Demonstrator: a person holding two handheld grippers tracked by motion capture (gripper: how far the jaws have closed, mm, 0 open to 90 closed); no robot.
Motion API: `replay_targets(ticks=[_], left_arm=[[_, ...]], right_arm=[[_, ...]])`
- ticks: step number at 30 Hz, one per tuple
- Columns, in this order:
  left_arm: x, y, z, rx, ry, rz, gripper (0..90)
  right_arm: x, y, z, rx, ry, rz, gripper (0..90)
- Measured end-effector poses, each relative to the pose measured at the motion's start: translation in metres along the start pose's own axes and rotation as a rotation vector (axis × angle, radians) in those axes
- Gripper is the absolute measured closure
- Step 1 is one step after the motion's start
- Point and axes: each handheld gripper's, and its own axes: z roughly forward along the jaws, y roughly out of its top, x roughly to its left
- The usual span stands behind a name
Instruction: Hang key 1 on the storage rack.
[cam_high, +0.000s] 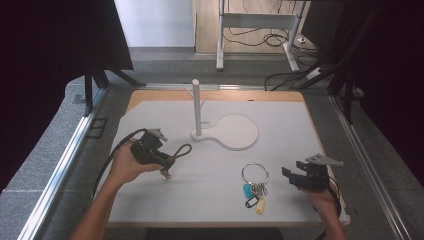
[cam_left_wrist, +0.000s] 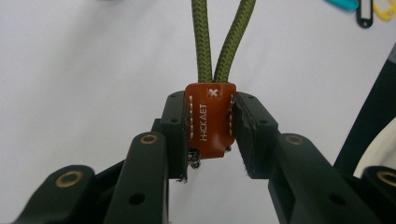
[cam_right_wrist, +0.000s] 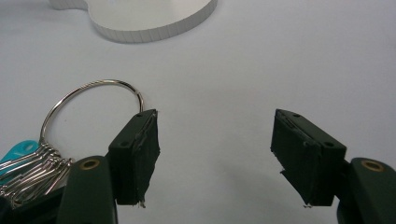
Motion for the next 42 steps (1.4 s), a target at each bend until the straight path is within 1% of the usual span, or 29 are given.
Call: replay_targets(ticks=[2, 7, 12, 15, 19, 23, 32, 35, 40, 42], left_arm=[[0.002, 0.0, -0.002, -0.016, -0.018, 0.004, 67.0], [0.007, 0.001, -0.006, -0.033, -0.027, -0.005, 67.1], [0.013, 0.005, -0.013, -0.044, -0.026, -0.017, 67.1], [0.016, 0.008, -0.016, -0.047, -0.023, -0.014, 67.1], [0.016, 0.015, -0.021, -0.044, -0.018, 0.002, 67.1], [0.02, 0.02, -0.022, -0.042, -0.021, 0.006, 67.1], [0.03, 0.029, -0.024, -0.026, -0.018, -0.004, 67.0], [0.033, 0.031, -0.026, -0.024, -0.015, -0.01, 67.1], [0.038, 0.036, -0.03, -0.024, -0.015, -0.005, 67.0], [0.04, 0.039, -0.032, -0.023, -0.016, -0.008, 67.0]], right_arm=[[0.0, 0.0, 0.0, 0.0, 0.0, 0.0, 32.2], [0.0, 0.0, 0.001, 0.006, 0.0, 0.002, 32.2], [0.0, 0.0, 0.001, 0.009, 0.001, 0.005, 32.4], [0.0, -0.001, 0.002, 0.013, 0.001, 0.002, 32.4], [0.001, -0.001, 0.002, 0.016, 0.003, -0.001, 32.3], [0.0, -0.001, 0.002, 0.016, 0.003, -0.001, 32.3], [-0.002, -0.001, 0.001, 0.014, -0.001, 0.007, 32.4], [-0.001, -0.001, 0.002, 0.018, 0.0, 0.003, 32.4], [-0.001, -0.001, 0.002, 0.021, 0.0, 0.003, 32.4], [-0.001, -0.001, 0.002, 0.023, 0.0, 0.002, 32.4]])
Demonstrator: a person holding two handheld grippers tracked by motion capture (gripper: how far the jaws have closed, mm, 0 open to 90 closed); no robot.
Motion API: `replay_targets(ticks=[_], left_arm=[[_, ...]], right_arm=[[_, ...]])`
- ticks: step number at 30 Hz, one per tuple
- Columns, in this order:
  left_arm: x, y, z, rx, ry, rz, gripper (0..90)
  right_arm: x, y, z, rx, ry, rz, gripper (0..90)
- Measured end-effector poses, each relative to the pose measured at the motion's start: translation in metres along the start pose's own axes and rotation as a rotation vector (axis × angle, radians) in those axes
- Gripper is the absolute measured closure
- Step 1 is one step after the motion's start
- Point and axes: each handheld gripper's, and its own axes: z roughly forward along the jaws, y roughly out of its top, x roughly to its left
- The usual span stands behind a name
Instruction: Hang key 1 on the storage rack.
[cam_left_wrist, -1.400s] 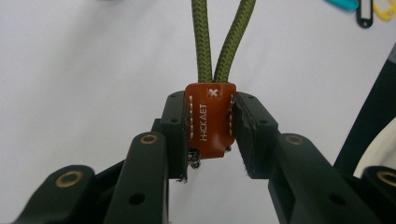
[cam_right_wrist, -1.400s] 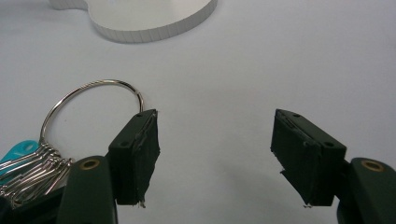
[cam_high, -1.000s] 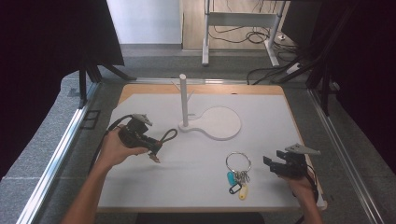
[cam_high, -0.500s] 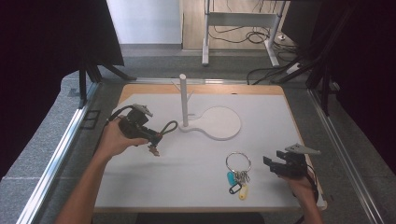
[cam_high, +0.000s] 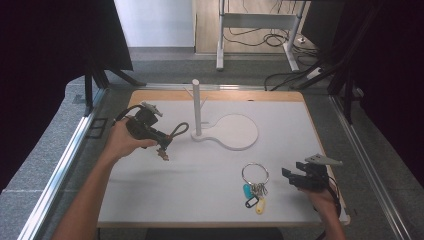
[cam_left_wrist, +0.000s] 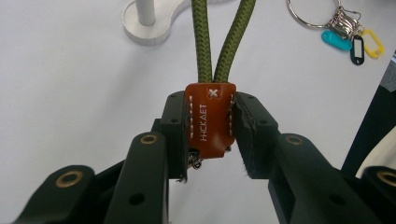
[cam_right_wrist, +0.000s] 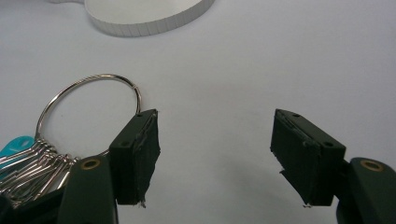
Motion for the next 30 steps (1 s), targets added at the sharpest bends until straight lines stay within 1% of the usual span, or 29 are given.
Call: replay_targets(ticks=[6, 10, 15, 20, 22, 23, 30], left_arm=[[0.008, 0.006, -0.003, 0.014, 0.003, -0.006, 67.0], [0.014, 0.009, -0.003, 0.005, -0.003, -0.022, 67.0], [0.019, 0.012, -0.003, 0.006, -0.011, -0.027, 67.0], [0.024, 0.016, -0.005, -0.009, -0.011, -0.044, 67.1], [0.026, 0.018, -0.008, -0.012, -0.01, -0.039, 67.1], [0.027, 0.019, -0.009, -0.02, -0.01, -0.046, 67.0], [0.03, 0.025, -0.014, -0.029, -0.011, -0.041, 67.1]], right_arm=[[-0.001, 0.0, -0.001, -0.002, 0.0, -0.001, 32.4], [-0.001, 0.0, -0.001, 0.0, -0.001, 0.0, 32.4], [-0.001, 0.0, 0.001, 0.002, -0.001, -0.002, 32.4], [0.001, 0.0, 0.001, 0.008, 0.001, -0.006, 32.4], [0.0, 0.0, 0.001, 0.008, 0.001, -0.006, 32.4], [0.0, 0.0, 0.001, 0.007, 0.0, -0.006, 32.4], [0.0, 0.0, 0.001, 0.009, -0.001, -0.006, 32.4]])
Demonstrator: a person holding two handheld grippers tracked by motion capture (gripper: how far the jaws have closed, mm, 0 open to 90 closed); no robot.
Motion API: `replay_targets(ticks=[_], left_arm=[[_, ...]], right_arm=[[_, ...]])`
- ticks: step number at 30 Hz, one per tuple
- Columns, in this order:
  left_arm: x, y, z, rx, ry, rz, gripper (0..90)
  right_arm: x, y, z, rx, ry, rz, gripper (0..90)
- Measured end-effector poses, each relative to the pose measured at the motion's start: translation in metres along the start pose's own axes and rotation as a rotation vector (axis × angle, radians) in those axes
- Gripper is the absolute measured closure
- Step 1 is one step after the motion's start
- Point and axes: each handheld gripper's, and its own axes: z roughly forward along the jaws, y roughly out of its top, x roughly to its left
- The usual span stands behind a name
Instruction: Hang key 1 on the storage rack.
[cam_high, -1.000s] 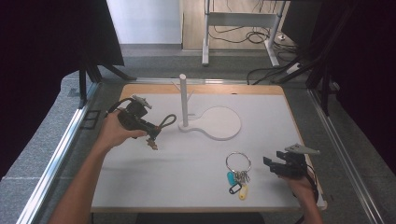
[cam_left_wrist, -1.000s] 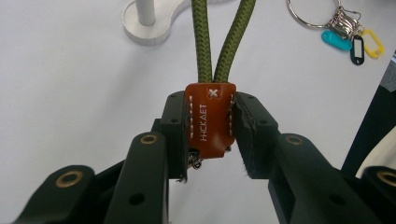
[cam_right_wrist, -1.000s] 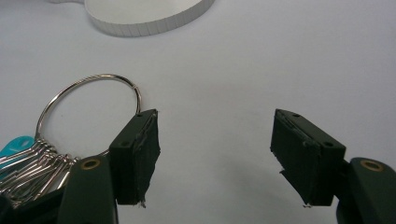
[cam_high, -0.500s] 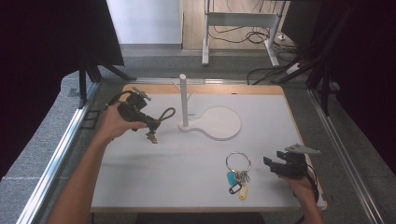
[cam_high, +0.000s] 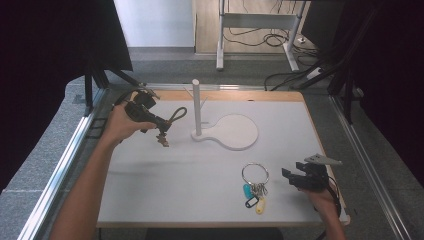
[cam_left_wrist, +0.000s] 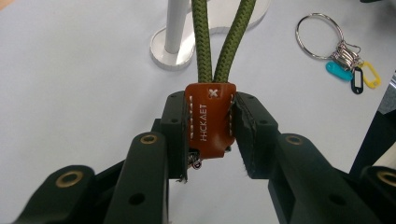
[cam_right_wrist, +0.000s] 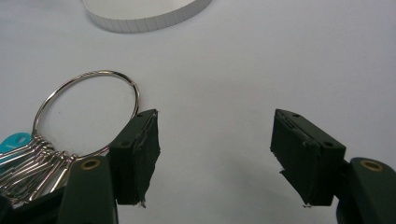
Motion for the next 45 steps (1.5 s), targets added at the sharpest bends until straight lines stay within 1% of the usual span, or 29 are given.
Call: replay_targets(ticks=[5, 12, 16, 19, 22, 25, 29, 33, 36, 45], left_arm=[[0.001, 0.002, -0.001, -0.006, -0.001, -0.003, 67.0], [0.006, 0.005, -0.001, -0.003, -0.008, -0.017, 67.0], [0.01, 0.007, -0.003, -0.013, -0.013, -0.025, 67.1], [0.011, 0.01, -0.005, -0.011, -0.005, -0.027, 67.0], [0.012, 0.014, -0.007, -0.006, 0.0, -0.017, 67.0], [0.014, 0.019, -0.008, -0.007, 0.0, -0.018, 67.1], [0.019, 0.023, -0.007, -0.011, -0.005, -0.03, 67.1], [0.026, 0.026, -0.007, -0.03, -0.018, -0.048, 67.0], [0.028, 0.028, -0.007, -0.041, -0.024, -0.06, 67.0], [0.036, 0.038, -0.015, -0.071, -0.036, -0.072, 67.1]], right_arm=[[-0.001, 0.0, 0.0, 0.0, -0.001, 0.0, 32.4], [-0.001, 0.0, -0.001, 0.0, -0.002, 0.002, 32.4], [-0.001, 0.0, 0.0, 0.003, 0.004, 0.005, 32.4], [0.0, 0.001, -0.001, -0.004, 0.008, 0.0, 32.4], [0.0, 0.001, -0.001, 0.0, 0.007, -0.001, 32.4], [-0.001, 0.001, -0.001, 0.001, 0.004, 0.005, 32.4], [-0.002, 0.001, -0.002, -0.006, -0.003, 0.004, 32.5], [-0.002, 0.001, -0.002, -0.005, -0.007, 0.0, 32.5], [-0.002, 0.001, -0.001, -0.005, -0.01, 0.001, 32.5], [-0.002, 0.001, -0.002, -0.002, -0.012, 0.001, 32.5]])
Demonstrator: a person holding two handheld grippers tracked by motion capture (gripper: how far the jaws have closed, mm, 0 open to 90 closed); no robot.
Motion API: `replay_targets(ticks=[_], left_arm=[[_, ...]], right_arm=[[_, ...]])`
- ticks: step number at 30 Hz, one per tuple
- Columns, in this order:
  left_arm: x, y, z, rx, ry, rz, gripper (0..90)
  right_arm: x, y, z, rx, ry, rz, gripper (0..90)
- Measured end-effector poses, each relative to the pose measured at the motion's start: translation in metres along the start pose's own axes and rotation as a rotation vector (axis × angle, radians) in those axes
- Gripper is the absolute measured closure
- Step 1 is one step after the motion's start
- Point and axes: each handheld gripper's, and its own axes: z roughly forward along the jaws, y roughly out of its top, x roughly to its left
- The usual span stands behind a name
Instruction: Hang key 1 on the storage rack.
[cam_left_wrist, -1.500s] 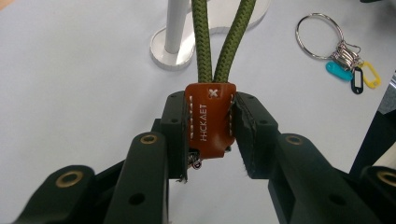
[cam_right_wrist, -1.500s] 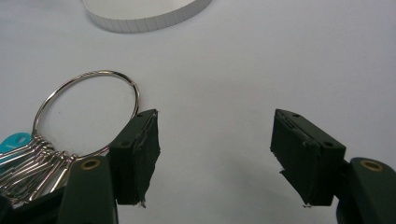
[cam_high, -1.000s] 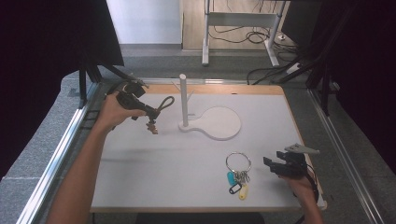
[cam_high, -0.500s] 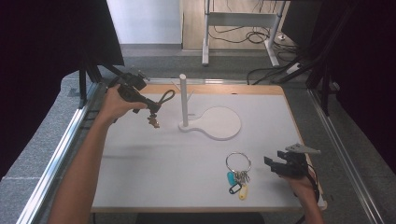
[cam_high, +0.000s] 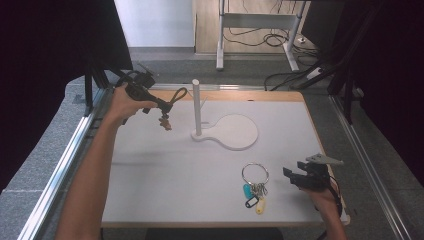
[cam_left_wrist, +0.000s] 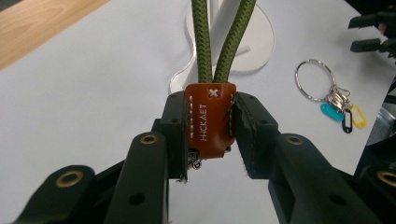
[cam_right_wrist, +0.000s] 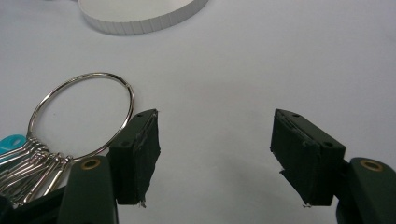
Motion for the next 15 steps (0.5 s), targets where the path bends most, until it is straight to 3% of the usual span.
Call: replay_targets(ticks=[5, 15], left_arm=[[0.006, 0.006, -0.001, -0.013, -0.008, -0.016, 67.0], [0.012, 0.014, 0.012, 0.012, -0.024, -0.026, 67.0]], right_arm=[[0.003, 0.0, 0.003, 0.01, -0.001, -0.012, 32.5], [0.004, 0.001, 0.002, 0.006, 0.01, -0.018, 32.5]])
